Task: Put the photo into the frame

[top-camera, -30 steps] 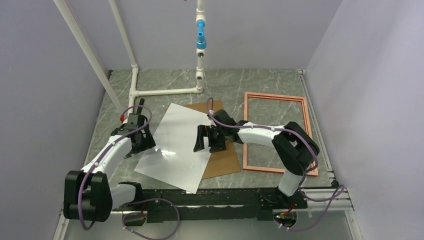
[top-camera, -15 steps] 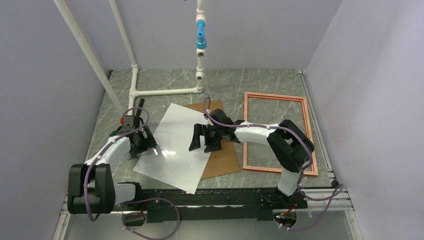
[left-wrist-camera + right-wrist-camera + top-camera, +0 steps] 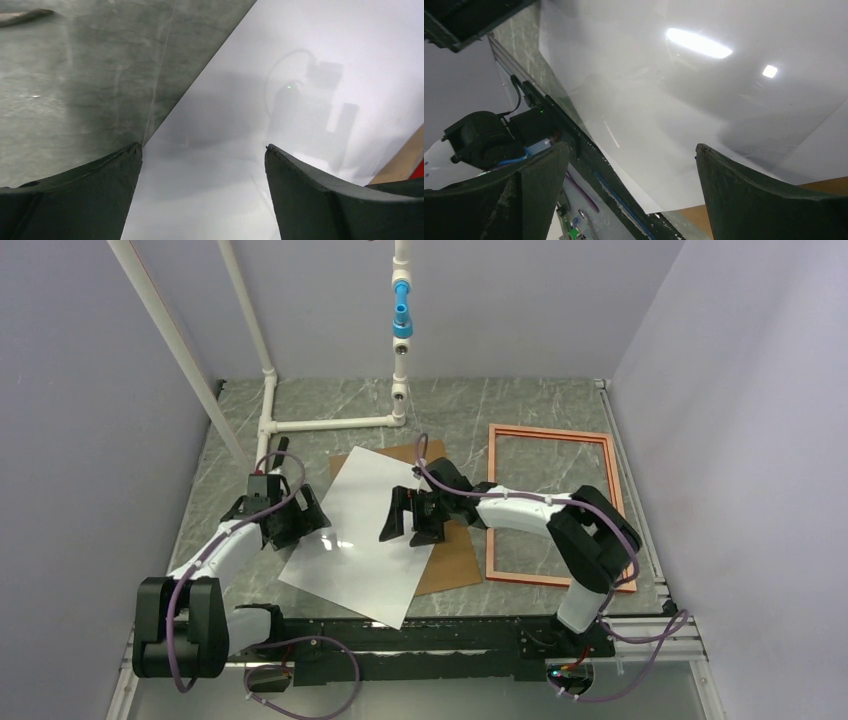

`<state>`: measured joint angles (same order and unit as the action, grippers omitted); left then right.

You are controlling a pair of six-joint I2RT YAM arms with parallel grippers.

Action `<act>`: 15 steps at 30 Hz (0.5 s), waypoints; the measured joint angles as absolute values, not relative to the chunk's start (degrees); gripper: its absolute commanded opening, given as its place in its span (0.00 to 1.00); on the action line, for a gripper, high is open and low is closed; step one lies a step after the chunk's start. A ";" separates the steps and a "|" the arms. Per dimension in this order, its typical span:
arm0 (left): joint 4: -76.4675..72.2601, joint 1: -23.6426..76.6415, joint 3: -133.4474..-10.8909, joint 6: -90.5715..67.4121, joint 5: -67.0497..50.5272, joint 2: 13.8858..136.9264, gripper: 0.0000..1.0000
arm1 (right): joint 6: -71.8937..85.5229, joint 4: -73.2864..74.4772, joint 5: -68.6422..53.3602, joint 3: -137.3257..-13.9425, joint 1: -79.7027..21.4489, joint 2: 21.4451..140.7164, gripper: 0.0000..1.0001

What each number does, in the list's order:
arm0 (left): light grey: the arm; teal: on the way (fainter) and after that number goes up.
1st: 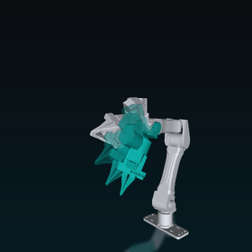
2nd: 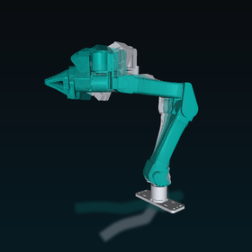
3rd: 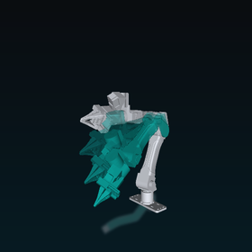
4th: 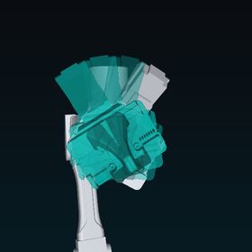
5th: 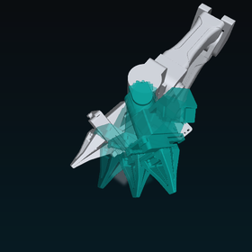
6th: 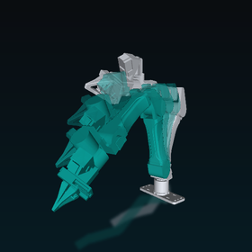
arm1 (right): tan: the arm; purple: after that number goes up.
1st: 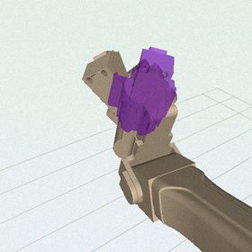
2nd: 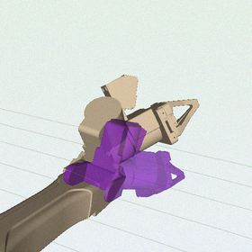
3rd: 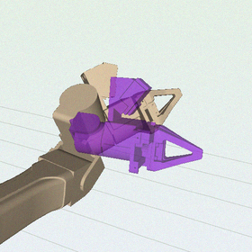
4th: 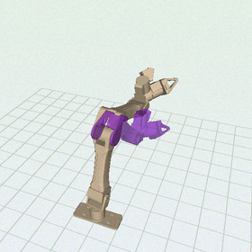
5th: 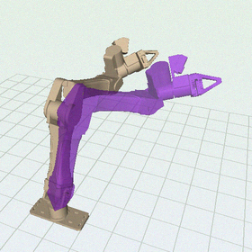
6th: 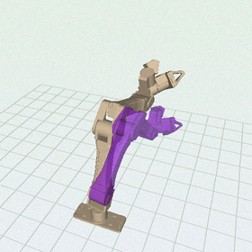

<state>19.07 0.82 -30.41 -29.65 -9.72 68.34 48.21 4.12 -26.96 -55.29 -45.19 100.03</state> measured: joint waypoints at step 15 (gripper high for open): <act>22.26 10.02 -30.22 -32.40 -8.32 66.39 0.99 | 43.46 15.38 -18.02 -54.54 -41.28 89.36 1.00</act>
<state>22.26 10.02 -30.22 -32.40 -8.32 66.39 43.46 15.38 -18.02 -54.54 -41.28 89.36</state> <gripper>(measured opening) 0.980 0.994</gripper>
